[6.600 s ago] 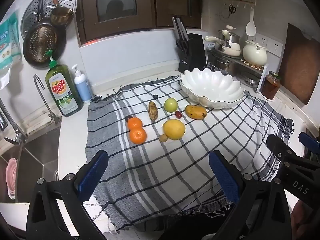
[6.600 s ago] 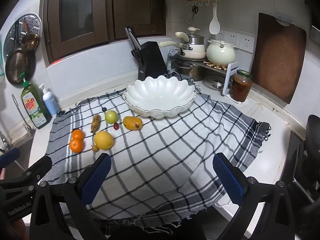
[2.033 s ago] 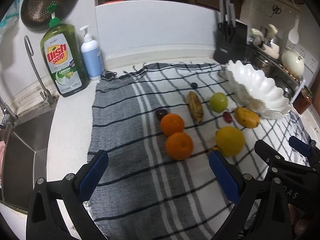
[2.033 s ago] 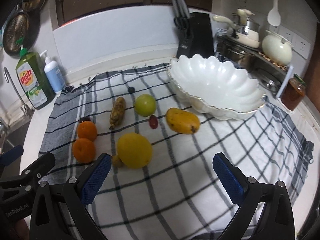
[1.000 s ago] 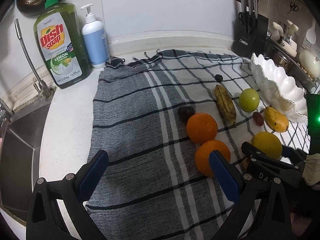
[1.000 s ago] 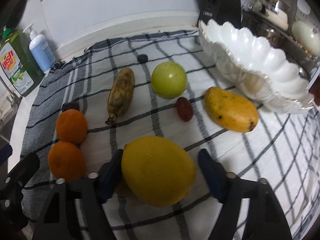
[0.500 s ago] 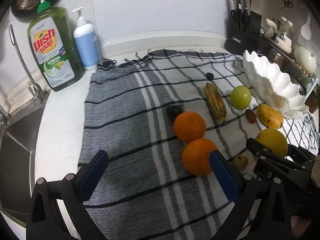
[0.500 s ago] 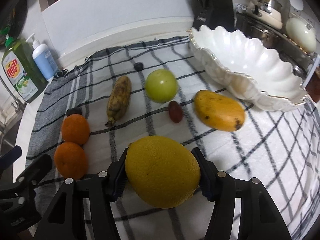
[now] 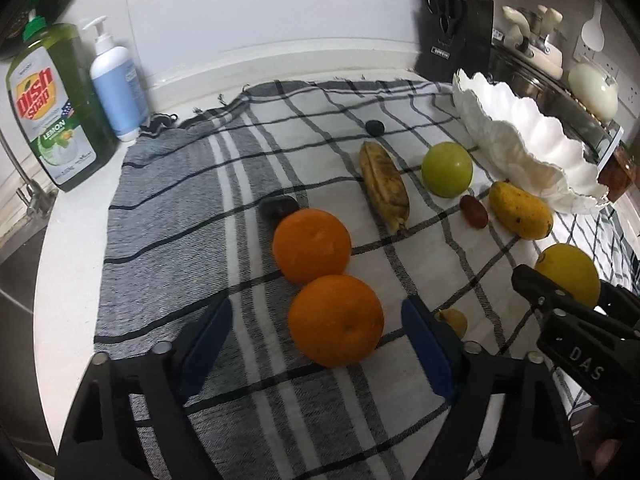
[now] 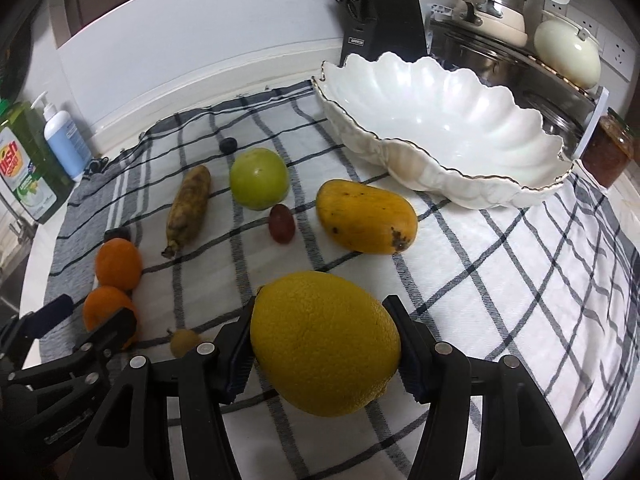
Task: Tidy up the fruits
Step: 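Grasp an orange with the left tool while the right tool holds the citrus, then lift and carry the orange and the citrus over the white scalloped bowl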
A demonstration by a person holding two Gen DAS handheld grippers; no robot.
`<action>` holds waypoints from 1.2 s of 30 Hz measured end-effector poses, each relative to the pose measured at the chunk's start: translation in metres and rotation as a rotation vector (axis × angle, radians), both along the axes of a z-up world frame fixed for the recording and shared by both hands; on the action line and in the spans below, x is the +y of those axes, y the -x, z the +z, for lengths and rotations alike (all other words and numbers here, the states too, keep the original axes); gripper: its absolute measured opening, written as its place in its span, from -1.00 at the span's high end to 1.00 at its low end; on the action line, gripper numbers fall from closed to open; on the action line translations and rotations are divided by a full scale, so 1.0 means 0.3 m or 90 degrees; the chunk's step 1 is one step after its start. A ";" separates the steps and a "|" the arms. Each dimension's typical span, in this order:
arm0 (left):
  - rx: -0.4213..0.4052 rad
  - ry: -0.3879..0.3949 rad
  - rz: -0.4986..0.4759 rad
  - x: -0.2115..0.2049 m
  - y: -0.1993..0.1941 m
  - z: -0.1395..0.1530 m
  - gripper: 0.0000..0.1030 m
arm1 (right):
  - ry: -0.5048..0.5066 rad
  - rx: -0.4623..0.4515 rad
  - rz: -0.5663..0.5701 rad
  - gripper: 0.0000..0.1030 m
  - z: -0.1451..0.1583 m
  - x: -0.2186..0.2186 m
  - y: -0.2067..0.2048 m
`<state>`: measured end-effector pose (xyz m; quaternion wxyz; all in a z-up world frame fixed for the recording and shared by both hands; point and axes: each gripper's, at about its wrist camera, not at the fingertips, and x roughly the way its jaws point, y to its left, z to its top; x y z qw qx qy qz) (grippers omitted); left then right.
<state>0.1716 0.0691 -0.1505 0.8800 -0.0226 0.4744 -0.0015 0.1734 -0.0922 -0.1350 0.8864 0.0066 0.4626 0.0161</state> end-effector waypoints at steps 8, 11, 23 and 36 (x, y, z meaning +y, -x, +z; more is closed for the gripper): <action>0.015 -0.005 -0.011 -0.011 -0.022 -0.034 -0.20 | -0.004 0.004 0.003 -0.18 -0.008 0.001 -0.007; 0.026 0.000 -0.023 -0.020 -0.027 -0.049 -0.03 | -0.008 0.005 0.002 -0.18 -0.009 0.001 -0.004; 0.009 -0.003 -0.045 -0.037 0.011 -0.009 0.09 | -0.013 -0.016 -0.008 -0.18 0.040 -0.006 0.042; -0.045 -0.006 -0.062 -0.096 0.074 0.131 0.09 | -0.024 -0.063 -0.030 -0.18 0.149 -0.077 0.115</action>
